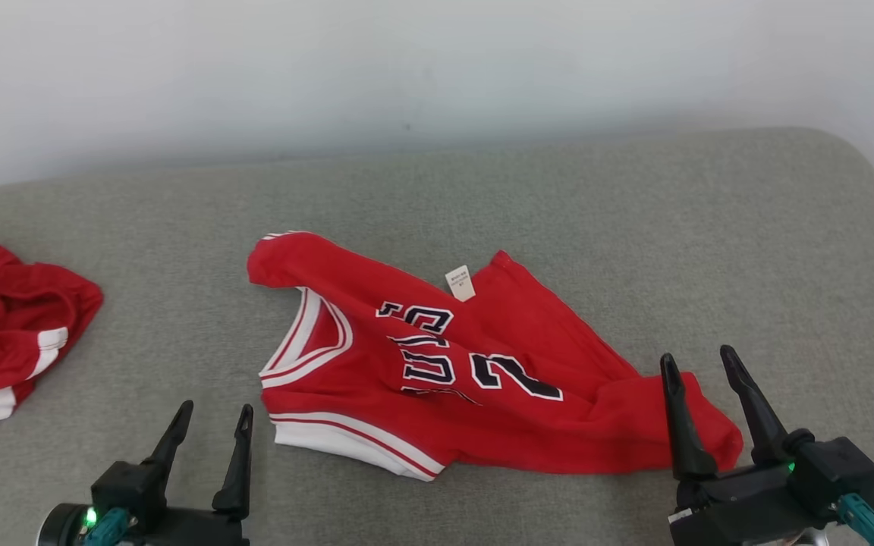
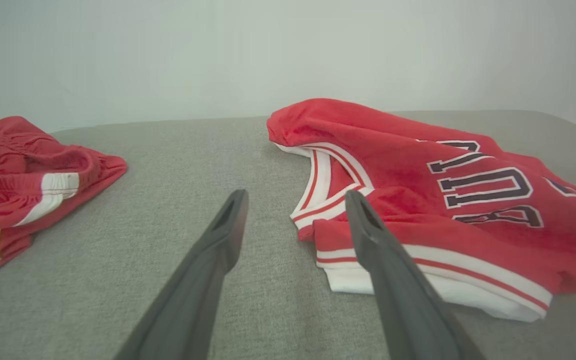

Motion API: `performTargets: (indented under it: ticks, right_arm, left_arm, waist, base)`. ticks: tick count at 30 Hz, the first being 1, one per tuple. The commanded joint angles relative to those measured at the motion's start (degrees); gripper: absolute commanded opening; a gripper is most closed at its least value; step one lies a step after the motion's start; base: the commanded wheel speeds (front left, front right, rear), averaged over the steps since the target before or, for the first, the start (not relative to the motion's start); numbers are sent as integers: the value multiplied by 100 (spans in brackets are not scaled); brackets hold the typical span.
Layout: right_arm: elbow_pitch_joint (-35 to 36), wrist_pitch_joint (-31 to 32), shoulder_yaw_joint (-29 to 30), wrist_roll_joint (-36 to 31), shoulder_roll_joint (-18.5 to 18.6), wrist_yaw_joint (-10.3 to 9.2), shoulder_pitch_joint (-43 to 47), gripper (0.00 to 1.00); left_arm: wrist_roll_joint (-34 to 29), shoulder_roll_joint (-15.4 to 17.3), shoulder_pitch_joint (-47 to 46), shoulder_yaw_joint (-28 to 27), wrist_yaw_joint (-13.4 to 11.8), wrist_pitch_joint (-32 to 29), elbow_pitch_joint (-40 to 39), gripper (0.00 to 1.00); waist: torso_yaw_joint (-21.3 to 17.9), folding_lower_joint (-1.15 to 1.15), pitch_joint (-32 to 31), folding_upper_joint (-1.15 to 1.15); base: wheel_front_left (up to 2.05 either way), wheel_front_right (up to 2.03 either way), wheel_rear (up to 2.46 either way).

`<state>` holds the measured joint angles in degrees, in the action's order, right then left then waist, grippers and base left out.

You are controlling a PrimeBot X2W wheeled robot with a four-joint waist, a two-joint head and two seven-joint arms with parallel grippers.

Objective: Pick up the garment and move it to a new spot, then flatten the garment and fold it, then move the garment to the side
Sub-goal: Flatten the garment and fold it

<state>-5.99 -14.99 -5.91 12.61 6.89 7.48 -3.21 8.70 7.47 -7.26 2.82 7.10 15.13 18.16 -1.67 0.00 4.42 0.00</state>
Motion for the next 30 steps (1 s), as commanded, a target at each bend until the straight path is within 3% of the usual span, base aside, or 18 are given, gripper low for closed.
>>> performTargets:
  ticks: [1,18,19,20,21,22,30]
  right_arm:
    - [-5,-27,-10,6,-2,4,-67,100]
    - [-69,-27,6,-29,-140,4,-302,100]
    - [-68,-27,7,-37,-144,4,-313,100]
    - [-68,-27,12,-43,-147,4,-319,100]
    - [-69,-27,20,-48,-152,4,-318,100]
    - [-71,-27,27,-52,-155,4,-311,100]
    - [-86,-27,145,9,-147,4,-111,100]
  left_arm:
    - [0,68,-109,50,20,1,131,100]
    - [532,219,-844,836,27,0,1907,100]
    - [602,209,-876,880,27,-4,2000,93]
    - [679,202,-908,920,27,-5,2060,49]
    - [719,211,-939,962,28,-5,2114,33]
    - [732,220,-964,1010,28,-5,2141,0]
    - [890,132,-734,1038,28,1,1370,0]
  waist:
    - [-129,0,127,0]
    - [-508,0,497,0]
    - [-513,0,499,0]
    - [-514,0,499,0]
    - [-510,0,492,0]
    - [-503,0,480,0]
    - [-234,0,241,0]
  base:
    - [0,0,0]
    - [0,0,0]
    - [0,0,0]
    - [0,0,0]
    - [0,0,0]
    - [0,0,0]
    - [0,0,0]
